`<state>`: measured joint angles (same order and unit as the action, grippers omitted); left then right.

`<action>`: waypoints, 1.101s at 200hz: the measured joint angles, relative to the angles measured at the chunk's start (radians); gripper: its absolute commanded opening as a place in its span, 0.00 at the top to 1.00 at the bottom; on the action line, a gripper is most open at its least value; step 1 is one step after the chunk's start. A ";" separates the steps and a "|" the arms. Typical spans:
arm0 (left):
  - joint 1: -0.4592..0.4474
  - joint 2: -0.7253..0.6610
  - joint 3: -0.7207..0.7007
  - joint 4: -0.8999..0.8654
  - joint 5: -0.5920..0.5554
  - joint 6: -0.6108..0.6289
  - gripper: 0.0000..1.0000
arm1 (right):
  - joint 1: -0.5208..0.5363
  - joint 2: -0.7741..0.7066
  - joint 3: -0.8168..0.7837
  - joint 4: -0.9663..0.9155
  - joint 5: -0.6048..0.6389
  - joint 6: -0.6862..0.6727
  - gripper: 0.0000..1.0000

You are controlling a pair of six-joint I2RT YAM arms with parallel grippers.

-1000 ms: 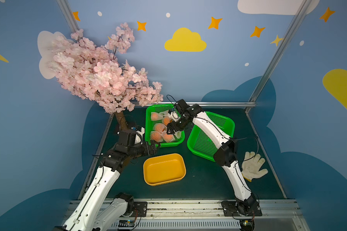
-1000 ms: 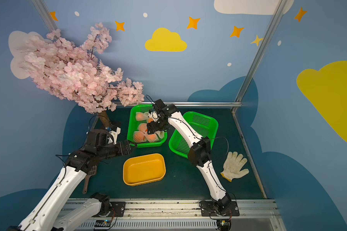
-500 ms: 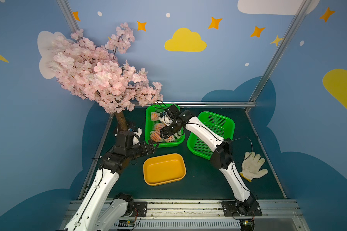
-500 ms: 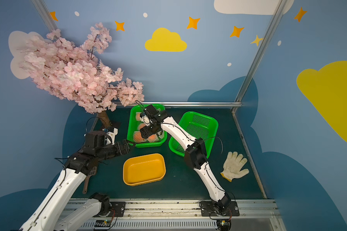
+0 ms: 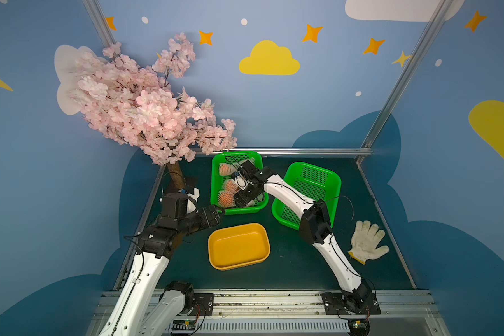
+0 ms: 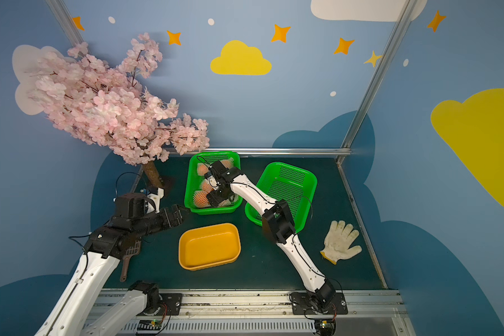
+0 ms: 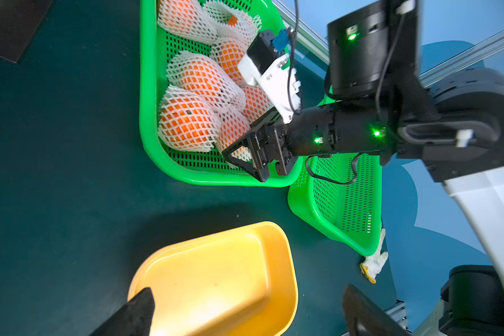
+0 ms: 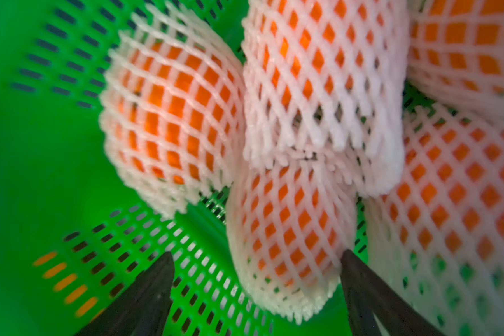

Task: Remove foam nets from oranges
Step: Pick up the orange from the basket.

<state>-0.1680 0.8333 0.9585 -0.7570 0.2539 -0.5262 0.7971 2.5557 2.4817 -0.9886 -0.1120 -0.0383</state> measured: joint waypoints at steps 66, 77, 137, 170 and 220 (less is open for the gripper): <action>0.013 -0.053 0.015 -0.074 -0.042 0.021 0.00 | -0.021 0.070 0.040 0.028 0.072 -0.009 0.13; 0.015 -0.061 0.015 -0.083 -0.048 0.023 0.00 | -0.020 0.074 0.040 0.035 0.078 -0.004 0.16; 0.022 -0.088 0.015 -0.111 -0.069 0.032 0.00 | -0.022 0.084 0.056 0.067 0.127 0.015 0.52; 0.023 -0.089 0.015 -0.111 -0.072 0.033 0.00 | -0.023 0.067 0.035 0.081 0.138 0.018 0.60; 0.027 -0.086 0.065 -0.110 -0.098 0.055 0.00 | -0.015 -0.114 -0.089 0.092 0.126 0.046 0.61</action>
<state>-0.1406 0.7475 1.0237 -0.8673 0.1555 -0.4709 0.7822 2.4416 2.3928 -0.8967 0.0143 0.0074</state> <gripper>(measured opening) 0.996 0.534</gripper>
